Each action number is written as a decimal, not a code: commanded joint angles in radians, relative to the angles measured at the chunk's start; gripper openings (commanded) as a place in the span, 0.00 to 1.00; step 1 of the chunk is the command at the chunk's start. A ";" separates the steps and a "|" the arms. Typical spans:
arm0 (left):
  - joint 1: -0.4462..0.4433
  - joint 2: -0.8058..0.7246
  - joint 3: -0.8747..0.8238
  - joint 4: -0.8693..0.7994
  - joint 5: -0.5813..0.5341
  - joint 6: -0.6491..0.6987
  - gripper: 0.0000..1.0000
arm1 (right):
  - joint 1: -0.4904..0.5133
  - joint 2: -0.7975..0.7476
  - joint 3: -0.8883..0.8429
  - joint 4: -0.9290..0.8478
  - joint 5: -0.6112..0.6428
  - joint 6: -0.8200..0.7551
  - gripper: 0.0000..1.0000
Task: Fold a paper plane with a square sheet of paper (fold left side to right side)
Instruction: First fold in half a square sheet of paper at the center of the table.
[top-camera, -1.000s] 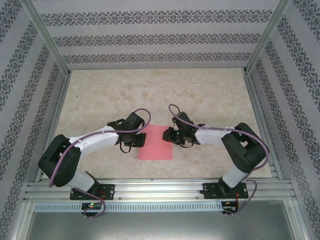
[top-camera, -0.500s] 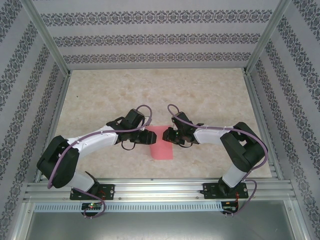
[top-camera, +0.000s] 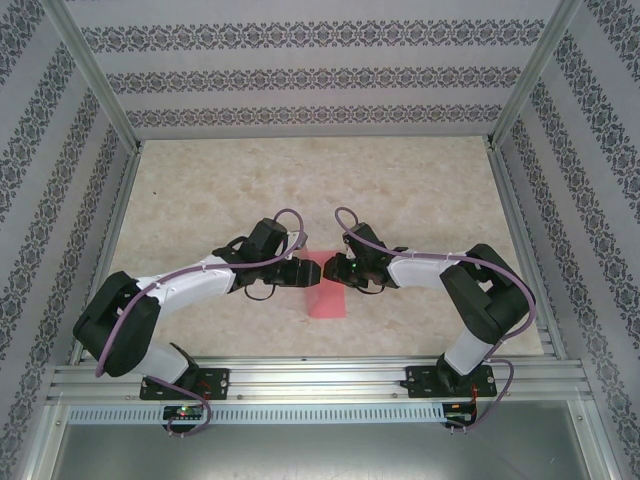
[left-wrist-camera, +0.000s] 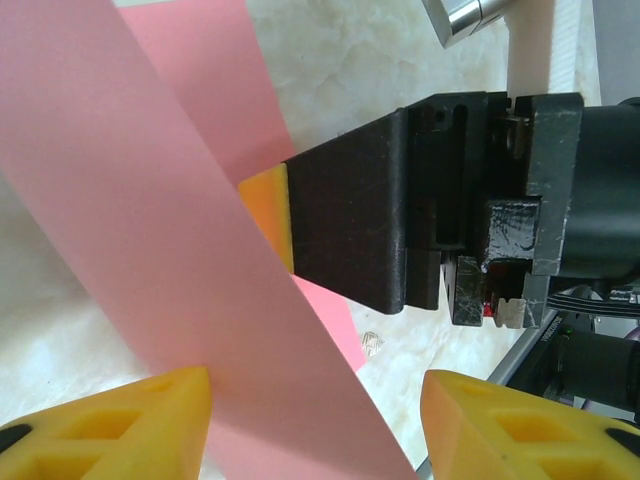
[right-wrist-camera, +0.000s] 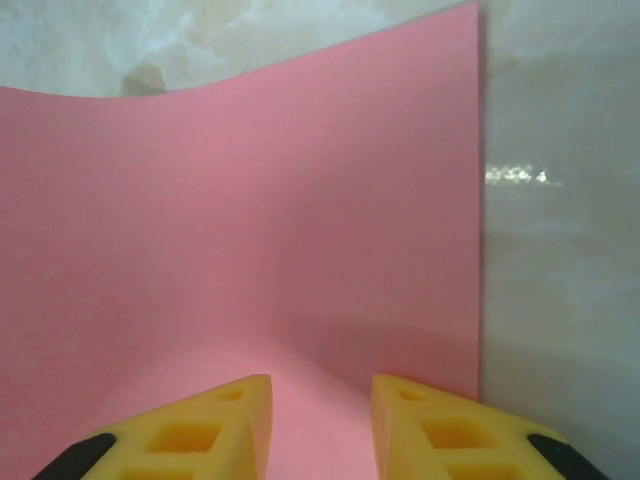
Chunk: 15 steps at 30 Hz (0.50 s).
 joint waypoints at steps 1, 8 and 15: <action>-0.005 0.020 -0.013 0.065 0.026 -0.016 0.59 | -0.020 -0.042 -0.021 0.052 -0.024 0.009 0.35; -0.011 0.058 0.006 0.072 0.042 -0.007 0.59 | -0.084 -0.126 -0.053 0.072 -0.078 0.009 0.43; -0.013 0.077 0.018 0.066 0.049 0.001 0.59 | -0.148 -0.227 -0.127 0.227 -0.214 0.025 0.58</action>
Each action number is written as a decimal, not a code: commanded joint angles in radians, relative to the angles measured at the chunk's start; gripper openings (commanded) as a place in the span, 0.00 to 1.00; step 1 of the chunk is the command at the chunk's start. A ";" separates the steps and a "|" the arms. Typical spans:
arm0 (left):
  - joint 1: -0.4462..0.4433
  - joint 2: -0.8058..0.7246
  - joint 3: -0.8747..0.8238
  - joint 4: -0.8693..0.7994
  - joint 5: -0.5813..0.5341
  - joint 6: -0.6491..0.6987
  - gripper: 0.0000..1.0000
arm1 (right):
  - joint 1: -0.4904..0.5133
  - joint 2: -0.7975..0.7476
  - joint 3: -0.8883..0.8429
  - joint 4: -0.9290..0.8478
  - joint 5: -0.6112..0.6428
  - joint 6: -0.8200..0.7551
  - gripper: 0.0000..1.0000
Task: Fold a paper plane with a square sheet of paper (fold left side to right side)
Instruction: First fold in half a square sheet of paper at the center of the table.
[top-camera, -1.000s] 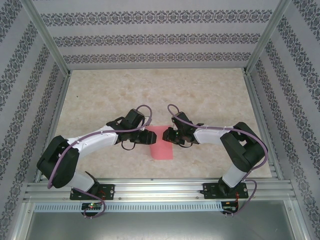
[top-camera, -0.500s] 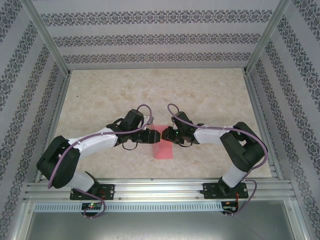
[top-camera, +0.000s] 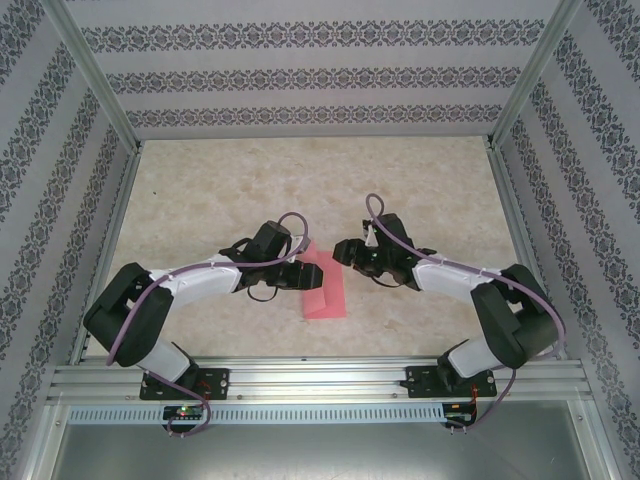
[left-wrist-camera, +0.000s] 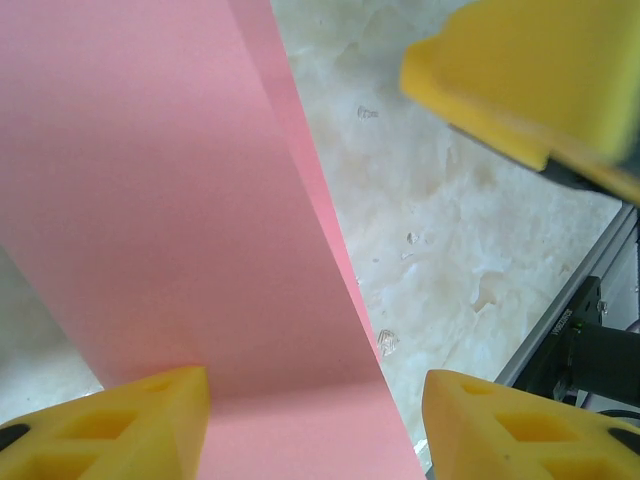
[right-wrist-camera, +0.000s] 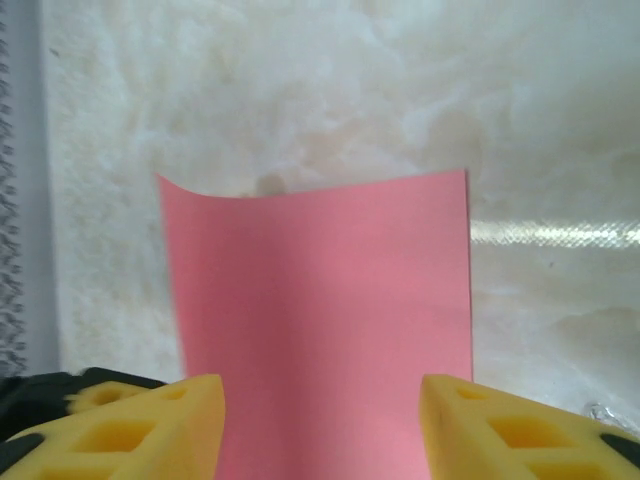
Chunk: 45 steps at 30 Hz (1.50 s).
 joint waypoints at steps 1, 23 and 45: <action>-0.012 0.007 0.021 0.036 0.018 0.004 0.59 | -0.009 -0.029 -0.027 0.133 -0.115 0.022 0.59; -0.021 0.007 0.012 0.058 0.016 -0.005 0.59 | 0.033 0.196 0.034 0.338 -0.248 0.152 0.57; -0.023 -0.098 0.014 -0.051 -0.118 0.003 0.63 | 0.028 0.238 0.056 0.300 -0.234 0.119 0.09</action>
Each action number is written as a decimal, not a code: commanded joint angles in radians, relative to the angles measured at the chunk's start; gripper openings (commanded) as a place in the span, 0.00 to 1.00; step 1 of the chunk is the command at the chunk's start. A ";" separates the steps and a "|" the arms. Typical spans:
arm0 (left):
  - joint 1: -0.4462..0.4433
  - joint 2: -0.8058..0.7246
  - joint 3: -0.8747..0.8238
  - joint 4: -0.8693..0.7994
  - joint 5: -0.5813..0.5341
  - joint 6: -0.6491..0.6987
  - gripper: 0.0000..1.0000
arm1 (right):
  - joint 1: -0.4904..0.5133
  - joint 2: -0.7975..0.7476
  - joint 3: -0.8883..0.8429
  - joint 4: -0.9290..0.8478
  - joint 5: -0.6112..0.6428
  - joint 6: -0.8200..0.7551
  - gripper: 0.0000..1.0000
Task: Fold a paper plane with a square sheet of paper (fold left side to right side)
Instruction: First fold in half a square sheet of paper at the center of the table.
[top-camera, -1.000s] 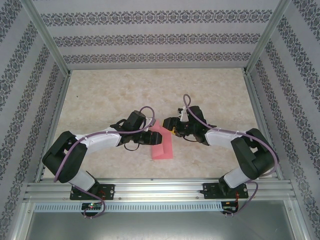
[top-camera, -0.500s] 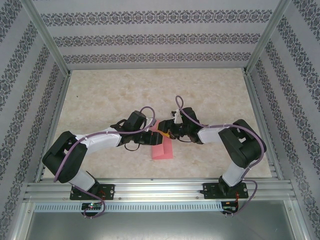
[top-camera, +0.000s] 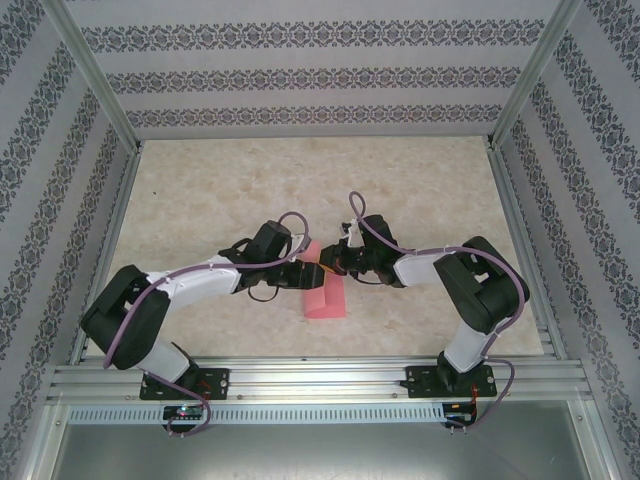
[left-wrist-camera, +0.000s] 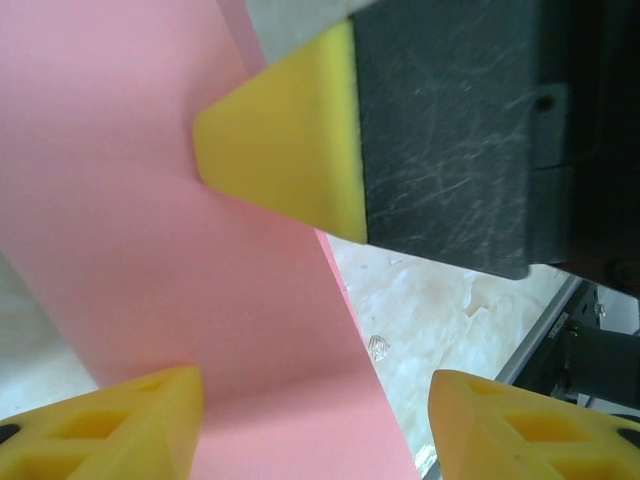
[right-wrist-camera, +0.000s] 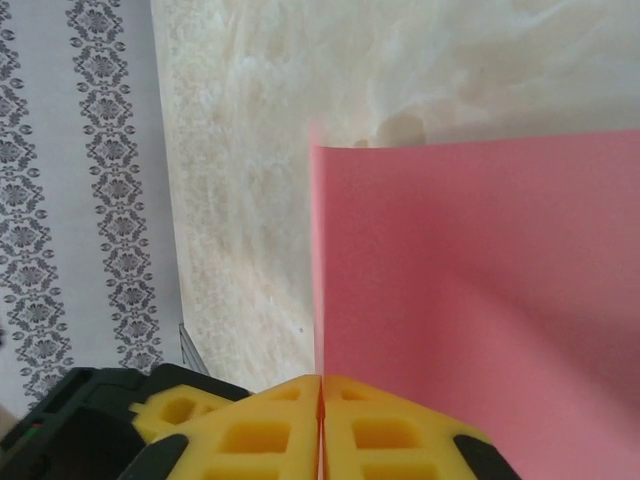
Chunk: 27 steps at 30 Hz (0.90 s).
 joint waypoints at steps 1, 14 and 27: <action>-0.010 -0.081 0.014 -0.072 -0.109 0.003 0.64 | -0.013 -0.030 0.023 -0.041 0.009 -0.054 0.08; -0.032 -0.039 0.055 -0.247 -0.272 -0.059 0.65 | -0.051 -0.081 0.039 -0.243 0.069 -0.182 0.08; -0.084 0.097 0.121 -0.196 -0.281 -0.126 0.54 | -0.067 -0.077 0.036 -0.305 0.096 -0.231 0.11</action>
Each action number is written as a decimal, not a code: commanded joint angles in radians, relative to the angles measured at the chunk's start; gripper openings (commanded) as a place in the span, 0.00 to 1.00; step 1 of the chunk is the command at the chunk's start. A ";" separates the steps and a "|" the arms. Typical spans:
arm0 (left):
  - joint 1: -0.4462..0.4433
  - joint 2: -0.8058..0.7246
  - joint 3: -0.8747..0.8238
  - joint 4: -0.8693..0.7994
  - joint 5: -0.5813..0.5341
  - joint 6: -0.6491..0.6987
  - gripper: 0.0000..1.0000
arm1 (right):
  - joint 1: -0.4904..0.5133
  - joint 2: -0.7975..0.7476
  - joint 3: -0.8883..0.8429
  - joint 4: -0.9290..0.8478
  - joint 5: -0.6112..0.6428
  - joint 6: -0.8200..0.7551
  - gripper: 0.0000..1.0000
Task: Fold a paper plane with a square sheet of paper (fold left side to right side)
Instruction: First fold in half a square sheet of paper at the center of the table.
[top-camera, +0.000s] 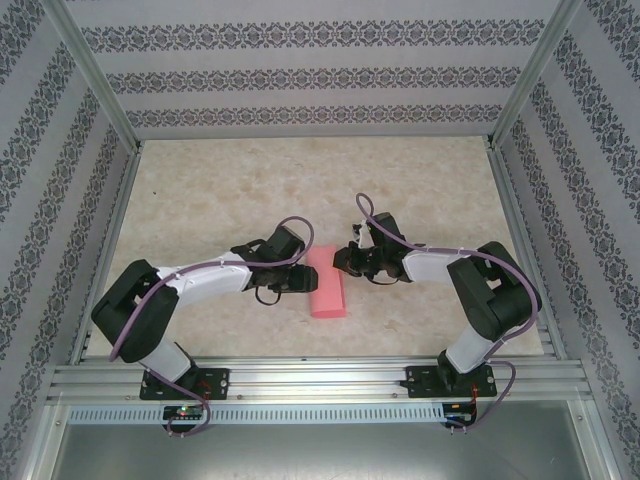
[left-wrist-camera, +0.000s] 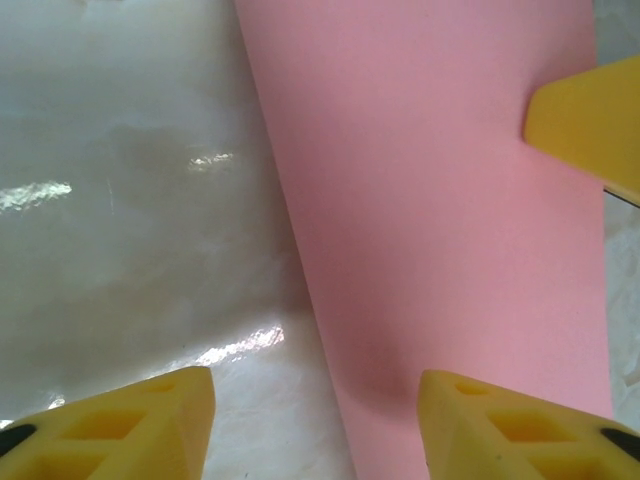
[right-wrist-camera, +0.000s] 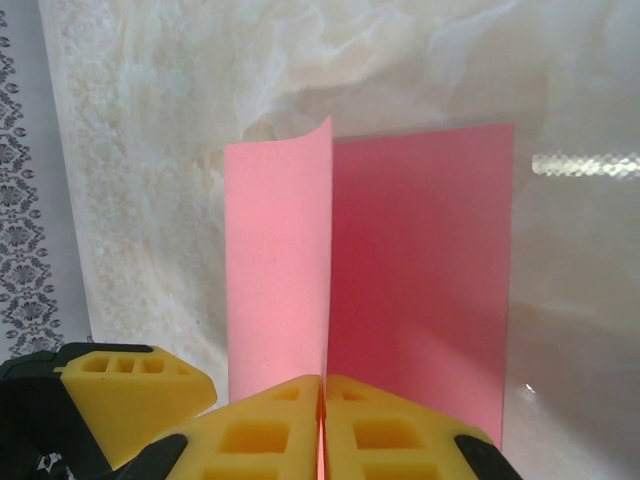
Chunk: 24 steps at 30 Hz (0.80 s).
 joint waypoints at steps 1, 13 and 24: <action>-0.021 0.028 0.039 0.022 -0.014 -0.028 0.53 | -0.009 -0.004 0.012 -0.009 0.019 -0.031 0.11; -0.059 0.128 0.100 -0.001 -0.043 -0.014 0.49 | -0.030 -0.018 0.016 -0.054 0.031 -0.043 0.32; -0.063 0.170 0.133 -0.033 -0.067 -0.017 0.49 | -0.096 -0.202 -0.006 -0.280 0.171 -0.153 0.54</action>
